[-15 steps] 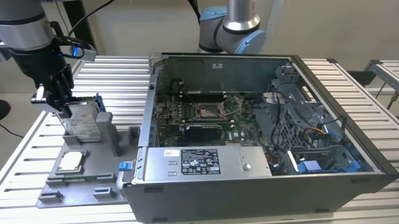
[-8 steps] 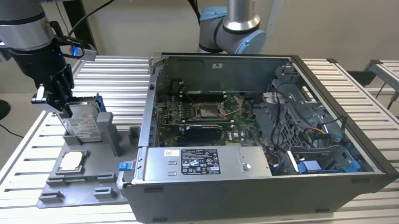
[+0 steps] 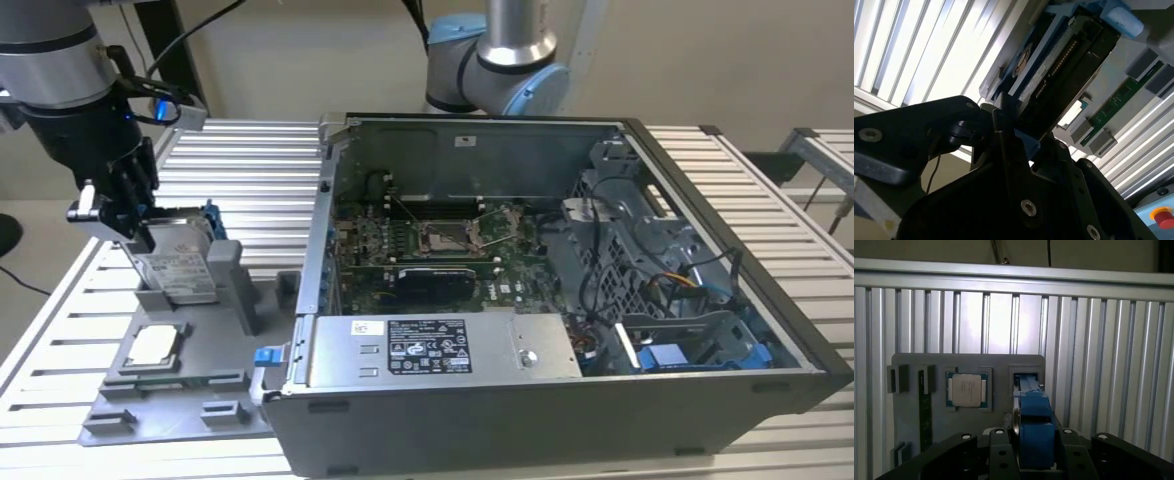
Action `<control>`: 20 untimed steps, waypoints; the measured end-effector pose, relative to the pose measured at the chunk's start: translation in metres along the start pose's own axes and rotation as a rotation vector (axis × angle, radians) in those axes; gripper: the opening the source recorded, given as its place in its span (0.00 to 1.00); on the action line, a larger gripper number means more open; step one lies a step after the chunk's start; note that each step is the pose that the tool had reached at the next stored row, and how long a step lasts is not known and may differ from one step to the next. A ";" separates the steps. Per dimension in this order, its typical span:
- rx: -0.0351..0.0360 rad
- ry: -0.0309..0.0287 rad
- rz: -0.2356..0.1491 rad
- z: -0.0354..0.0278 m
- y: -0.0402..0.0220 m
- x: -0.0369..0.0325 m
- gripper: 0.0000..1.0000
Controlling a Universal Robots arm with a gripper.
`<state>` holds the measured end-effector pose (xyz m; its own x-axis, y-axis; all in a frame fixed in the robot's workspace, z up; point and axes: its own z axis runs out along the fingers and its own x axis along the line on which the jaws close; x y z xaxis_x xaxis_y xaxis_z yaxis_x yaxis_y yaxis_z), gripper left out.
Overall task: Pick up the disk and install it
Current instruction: 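Pick up the disk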
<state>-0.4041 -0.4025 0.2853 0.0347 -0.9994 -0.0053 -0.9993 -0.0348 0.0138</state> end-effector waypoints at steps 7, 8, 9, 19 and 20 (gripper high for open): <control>0.0002 0.0001 0.000 -0.0046 0.0000 -0.0001 0.00; 0.0002 0.0004 0.000 -0.0050 0.0000 -0.0003 0.00; 0.0000 0.0006 0.000 -0.0055 0.0000 -0.0003 0.00; -0.0001 0.0008 0.000 -0.0215 0.0003 -0.0004 0.00; 0.0000 0.0008 0.000 -0.0235 0.0003 -0.0004 0.00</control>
<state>-0.4041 -0.4022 0.3089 0.0347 -0.9994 -0.0045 -0.9993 -0.0347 0.0137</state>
